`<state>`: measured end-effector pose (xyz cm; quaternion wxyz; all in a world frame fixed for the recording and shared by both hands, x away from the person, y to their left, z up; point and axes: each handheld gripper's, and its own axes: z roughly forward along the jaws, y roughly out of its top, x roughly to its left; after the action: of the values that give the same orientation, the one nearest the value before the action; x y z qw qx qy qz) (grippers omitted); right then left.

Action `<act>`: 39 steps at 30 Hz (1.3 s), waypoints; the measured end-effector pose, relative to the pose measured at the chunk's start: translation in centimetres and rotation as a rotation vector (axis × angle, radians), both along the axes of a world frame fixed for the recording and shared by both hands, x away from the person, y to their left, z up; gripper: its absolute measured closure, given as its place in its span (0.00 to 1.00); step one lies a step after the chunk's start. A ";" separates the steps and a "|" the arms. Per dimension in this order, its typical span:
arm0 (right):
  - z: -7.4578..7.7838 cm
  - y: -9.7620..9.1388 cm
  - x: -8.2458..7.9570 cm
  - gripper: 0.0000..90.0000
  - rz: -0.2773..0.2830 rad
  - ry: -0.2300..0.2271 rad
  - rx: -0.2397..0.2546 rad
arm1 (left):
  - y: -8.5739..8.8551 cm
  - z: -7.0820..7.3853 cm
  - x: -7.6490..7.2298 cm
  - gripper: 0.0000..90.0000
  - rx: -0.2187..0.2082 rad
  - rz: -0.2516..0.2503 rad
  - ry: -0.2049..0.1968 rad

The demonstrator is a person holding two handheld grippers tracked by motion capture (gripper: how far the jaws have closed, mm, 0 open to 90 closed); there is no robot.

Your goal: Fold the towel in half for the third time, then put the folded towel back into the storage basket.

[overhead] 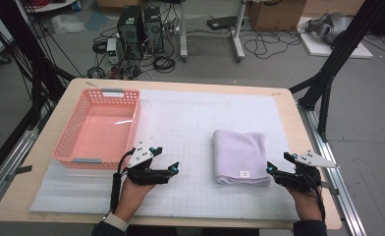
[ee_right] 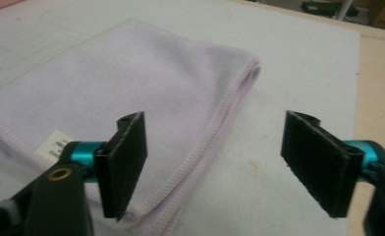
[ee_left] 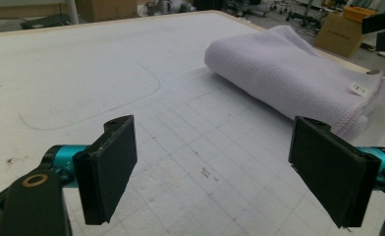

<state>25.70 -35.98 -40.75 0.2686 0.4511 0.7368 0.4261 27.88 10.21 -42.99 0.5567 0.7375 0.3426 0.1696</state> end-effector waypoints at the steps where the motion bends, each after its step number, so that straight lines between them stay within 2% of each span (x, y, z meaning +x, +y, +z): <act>1: 0.0 -0.1 0.0 0.23 0.006 0.002 -0.005 | 0.0 0.0 0.0 0.20 0.001 -0.007 0.000; 4: 0.0 -0.3 0.1 0.21 0.006 -0.006 -0.019 | -0.2 -0.1 -0.1 0.20 0.000 -0.011 -0.001; 9: 0.2 -0.5 0.2 0.19 -0.002 -0.022 0.001 | -0.3 0.0 -0.2 0.20 0.003 -0.023 -0.005; 18: 0.1 -0.6 0.2 0.19 -0.014 -0.014 0.016 | -0.3 -0.1 -0.1 0.20 0.001 -0.024 0.010; 24: -0.1 -0.5 0.3 0.19 -0.009 -0.003 0.000 | -0.4 -0.1 0.0 0.20 -0.003 -0.025 0.011; 29: -0.2 -0.6 0.1 0.19 -0.016 0.004 0.002 | -0.6 -0.1 0.5 0.20 -0.014 -0.027 0.030; 34: -0.1 -0.7 0.0 0.19 -0.017 0.005 0.001 | -1.3 0.2 1.2 0.22 -0.005 -0.042 0.055; 38: -0.1 -0.6 0.0 0.19 -0.013 0.003 -0.001 | -1.9 0.5 1.8 0.28 -0.020 -0.059 0.082; 39: -0.2 -0.6 0.0 0.19 -0.013 0.009 0.001 | -2.6 0.6 2.2 0.29 -0.018 -0.066 0.093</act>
<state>25.74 -36.53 -40.93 0.2680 0.4579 0.7348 0.4225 30.08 7.60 -42.41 0.5521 0.7505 0.3450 0.1139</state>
